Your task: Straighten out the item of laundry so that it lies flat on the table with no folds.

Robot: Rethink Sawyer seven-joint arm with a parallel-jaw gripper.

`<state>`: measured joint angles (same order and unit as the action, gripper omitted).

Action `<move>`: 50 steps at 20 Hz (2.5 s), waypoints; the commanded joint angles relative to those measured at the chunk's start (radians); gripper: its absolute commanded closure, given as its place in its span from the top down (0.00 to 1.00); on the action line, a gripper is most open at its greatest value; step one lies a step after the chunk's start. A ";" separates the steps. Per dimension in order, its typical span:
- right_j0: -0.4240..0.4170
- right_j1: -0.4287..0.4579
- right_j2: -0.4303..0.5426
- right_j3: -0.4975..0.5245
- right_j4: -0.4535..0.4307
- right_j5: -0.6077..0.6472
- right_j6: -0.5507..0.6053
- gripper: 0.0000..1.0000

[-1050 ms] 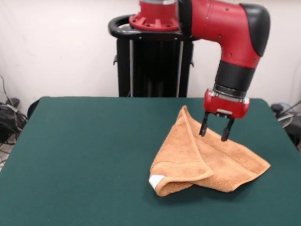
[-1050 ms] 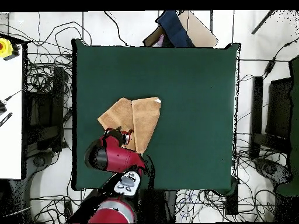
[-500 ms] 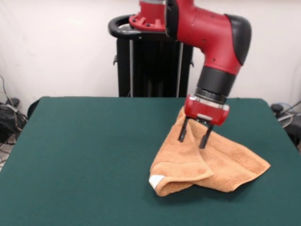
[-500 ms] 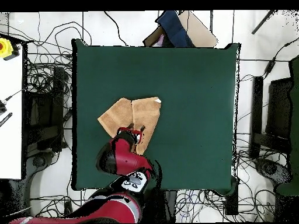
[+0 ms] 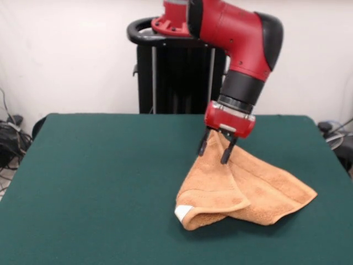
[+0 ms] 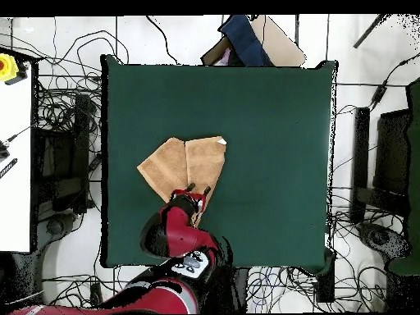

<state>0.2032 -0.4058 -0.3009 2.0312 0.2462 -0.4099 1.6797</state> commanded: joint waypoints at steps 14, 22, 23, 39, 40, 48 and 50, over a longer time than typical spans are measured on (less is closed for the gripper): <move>-0.293 -0.023 0.380 0.106 -0.315 0.182 0.162 1.00; -0.234 0.018 0.353 0.068 -0.286 0.094 0.196 1.00; -0.213 0.021 0.330 0.060 -0.276 0.079 0.192 1.00; 0.188 0.082 -0.052 0.025 0.130 -0.136 0.133 1.00; 0.161 0.064 -0.034 0.020 0.100 -0.102 0.132 1.00; 0.209 0.050 -0.092 -0.034 0.202 -0.031 0.084 1.00; 0.210 0.058 -0.089 -0.046 0.212 -0.042 0.096 1.00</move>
<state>0.3925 -0.3709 -0.3759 2.1328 0.3450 -0.5353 1.6797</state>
